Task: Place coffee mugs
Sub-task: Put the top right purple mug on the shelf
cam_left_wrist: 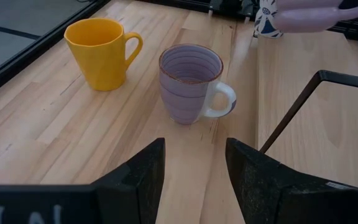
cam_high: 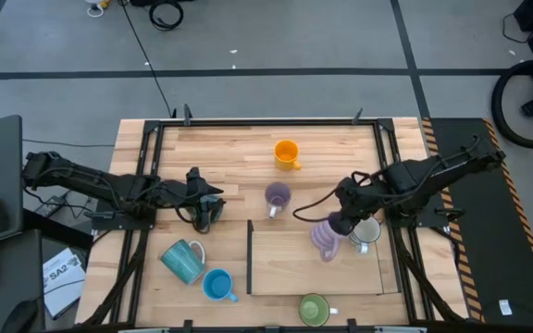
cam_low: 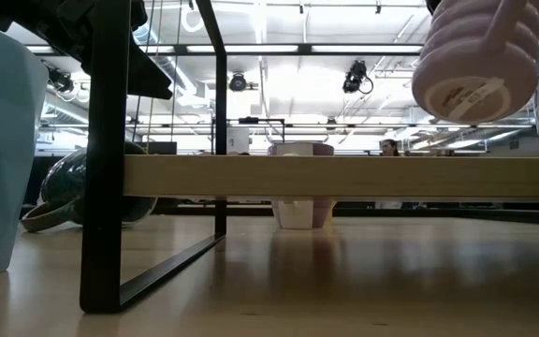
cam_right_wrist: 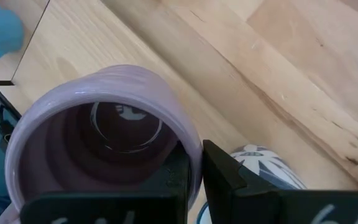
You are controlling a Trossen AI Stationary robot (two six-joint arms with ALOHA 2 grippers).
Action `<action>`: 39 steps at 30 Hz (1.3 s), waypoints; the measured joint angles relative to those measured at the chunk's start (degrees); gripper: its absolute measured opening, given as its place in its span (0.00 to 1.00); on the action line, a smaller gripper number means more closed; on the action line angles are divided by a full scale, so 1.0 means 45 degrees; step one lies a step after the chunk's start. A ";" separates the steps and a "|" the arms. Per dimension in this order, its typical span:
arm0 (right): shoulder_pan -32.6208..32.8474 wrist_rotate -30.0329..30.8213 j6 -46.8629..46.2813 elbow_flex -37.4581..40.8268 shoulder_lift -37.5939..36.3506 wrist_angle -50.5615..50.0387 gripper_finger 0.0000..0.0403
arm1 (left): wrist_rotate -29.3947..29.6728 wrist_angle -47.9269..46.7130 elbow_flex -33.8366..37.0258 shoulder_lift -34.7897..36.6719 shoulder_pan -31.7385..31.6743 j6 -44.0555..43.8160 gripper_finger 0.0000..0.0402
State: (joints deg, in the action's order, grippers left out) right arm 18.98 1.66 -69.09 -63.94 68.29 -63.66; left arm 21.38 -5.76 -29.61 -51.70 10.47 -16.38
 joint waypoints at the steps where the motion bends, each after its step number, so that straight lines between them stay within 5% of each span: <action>1: 0.0051 0.0008 -0.0075 0.0000 0.0000 -0.0004 0.08 | 0.0002 0.0000 0.0000 0.0000 -0.0003 0.0000 0.44; 28: 0.0293 0.0776 0.1727 -0.0005 0.0026 -0.0351 0.08 | 0.0002 0.0000 0.0000 0.0000 0.0002 0.0000 0.44; 39: 0.0266 0.0773 0.3169 -0.0005 0.1703 -0.0546 0.08 | 0.0002 0.0005 0.0000 0.0000 0.0000 -0.0005 0.44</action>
State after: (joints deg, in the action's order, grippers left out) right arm 20.17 5.13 -54.83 -63.96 75.95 -66.12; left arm 21.39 -5.74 -29.61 -51.70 10.47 -16.40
